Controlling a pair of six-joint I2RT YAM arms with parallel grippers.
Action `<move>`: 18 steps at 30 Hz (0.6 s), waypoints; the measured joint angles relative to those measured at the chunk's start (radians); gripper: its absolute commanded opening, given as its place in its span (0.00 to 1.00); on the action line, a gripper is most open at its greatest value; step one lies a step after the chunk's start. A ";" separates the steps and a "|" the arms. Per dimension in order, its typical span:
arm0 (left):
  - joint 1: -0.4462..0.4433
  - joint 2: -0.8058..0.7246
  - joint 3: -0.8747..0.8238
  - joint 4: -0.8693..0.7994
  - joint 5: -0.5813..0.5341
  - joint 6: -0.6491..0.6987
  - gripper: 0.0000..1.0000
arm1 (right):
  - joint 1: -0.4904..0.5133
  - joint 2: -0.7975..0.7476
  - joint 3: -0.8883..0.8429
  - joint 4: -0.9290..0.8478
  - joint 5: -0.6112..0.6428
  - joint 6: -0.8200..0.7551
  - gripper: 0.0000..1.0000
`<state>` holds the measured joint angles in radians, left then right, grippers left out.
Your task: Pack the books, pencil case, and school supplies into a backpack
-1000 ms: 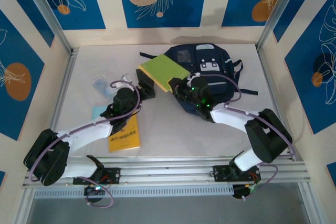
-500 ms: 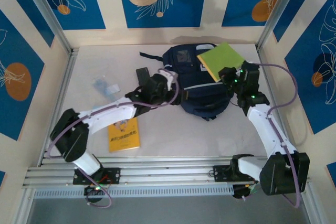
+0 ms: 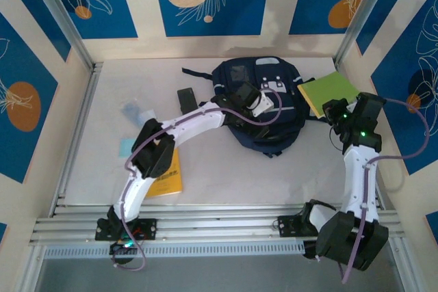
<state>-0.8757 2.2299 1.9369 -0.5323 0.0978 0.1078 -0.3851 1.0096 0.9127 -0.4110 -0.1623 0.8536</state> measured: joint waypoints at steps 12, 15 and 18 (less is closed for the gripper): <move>-0.002 0.222 0.230 -0.128 -0.035 0.068 0.71 | -0.023 -0.027 -0.019 -0.002 -0.087 0.004 0.00; -0.002 0.246 0.274 -0.142 -0.024 0.055 0.18 | -0.023 -0.031 -0.019 -0.003 -0.090 0.003 0.00; -0.001 0.253 0.285 -0.138 0.002 0.045 0.00 | -0.029 -0.046 -0.019 -0.008 -0.089 0.002 0.00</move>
<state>-0.8764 2.4828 2.2223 -0.6701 0.0994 0.1532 -0.4141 0.9638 0.8936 -0.4187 -0.2516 0.8555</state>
